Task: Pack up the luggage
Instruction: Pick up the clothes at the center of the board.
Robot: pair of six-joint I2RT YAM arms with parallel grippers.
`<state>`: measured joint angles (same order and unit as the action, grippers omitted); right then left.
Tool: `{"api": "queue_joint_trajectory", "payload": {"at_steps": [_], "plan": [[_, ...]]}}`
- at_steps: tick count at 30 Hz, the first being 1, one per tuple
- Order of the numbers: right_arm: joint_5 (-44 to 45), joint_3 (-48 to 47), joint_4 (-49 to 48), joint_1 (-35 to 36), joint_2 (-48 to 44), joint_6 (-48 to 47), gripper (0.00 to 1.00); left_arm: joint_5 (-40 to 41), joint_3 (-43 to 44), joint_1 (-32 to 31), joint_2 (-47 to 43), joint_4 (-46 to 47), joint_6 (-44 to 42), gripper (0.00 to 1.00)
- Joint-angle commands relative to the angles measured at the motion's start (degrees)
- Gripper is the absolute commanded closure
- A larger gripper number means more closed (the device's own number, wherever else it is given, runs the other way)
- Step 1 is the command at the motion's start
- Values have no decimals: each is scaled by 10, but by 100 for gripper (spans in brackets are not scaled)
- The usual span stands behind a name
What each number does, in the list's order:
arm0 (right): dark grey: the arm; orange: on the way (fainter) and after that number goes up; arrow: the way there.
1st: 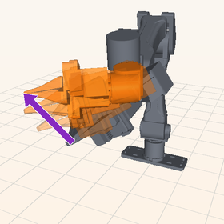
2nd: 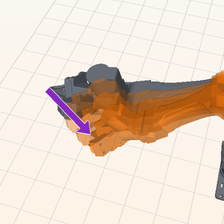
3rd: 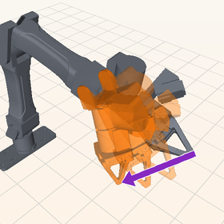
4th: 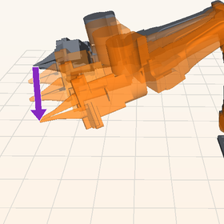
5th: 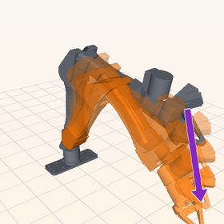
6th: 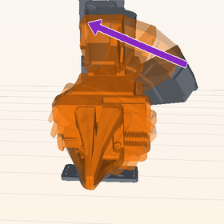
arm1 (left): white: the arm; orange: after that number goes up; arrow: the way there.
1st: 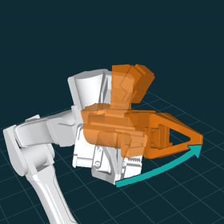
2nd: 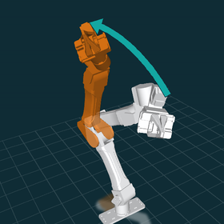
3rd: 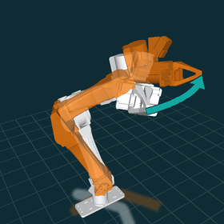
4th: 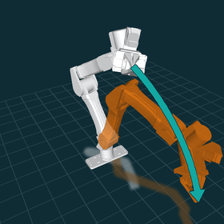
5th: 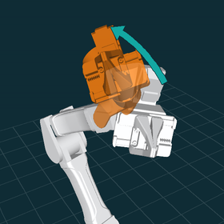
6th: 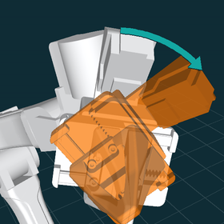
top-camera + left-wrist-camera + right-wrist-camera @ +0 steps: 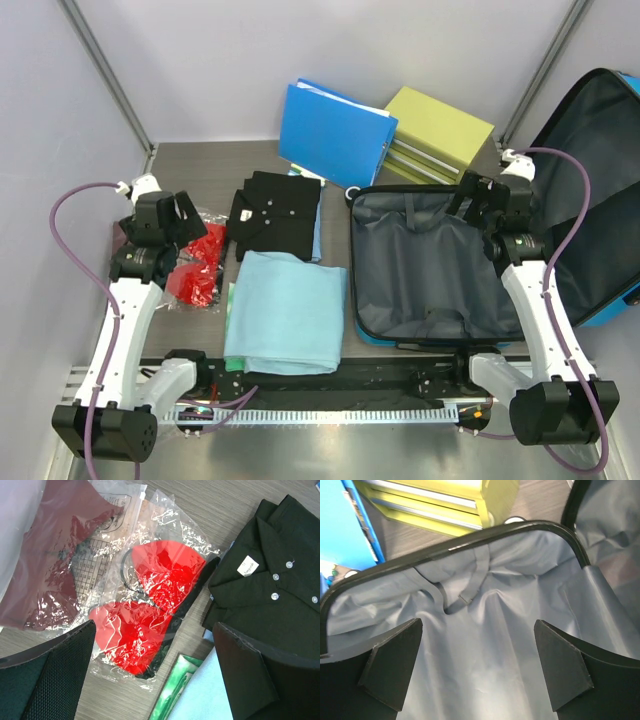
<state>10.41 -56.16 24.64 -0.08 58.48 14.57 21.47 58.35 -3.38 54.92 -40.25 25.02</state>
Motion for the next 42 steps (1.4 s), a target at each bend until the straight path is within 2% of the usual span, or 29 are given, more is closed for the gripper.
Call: {"api": "queue_joint_trajectory", "payload": {"at_steps": [1,9,12,14,16,19,23,33,42], "plan": [[-22,-30,-36,1,4,6,0,10,26,-1,-6,-7,6,0],[-65,-52,-28,1,16,-8,4,-66,22,-2,-17,-20,-32,0],[-45,-82,-12,72,43,-23,2,-92,14,-1,-15,-21,-34,1],[16,-96,-8,166,70,-37,1,-119,3,-2,-10,-20,-36,2],[36,-102,-10,233,93,-15,0,-162,-9,-8,-9,-8,-34,4],[12,-106,-24,289,134,42,1,-168,-45,-22,-24,11,-13,4],[-42,-140,-33,343,203,66,3,-163,-67,-23,-37,25,3,3],[-157,-245,-81,373,358,121,9,-195,-65,-23,-13,29,17,3],[-163,-371,-82,373,525,149,23,-195,-46,-23,5,24,15,2]]}}
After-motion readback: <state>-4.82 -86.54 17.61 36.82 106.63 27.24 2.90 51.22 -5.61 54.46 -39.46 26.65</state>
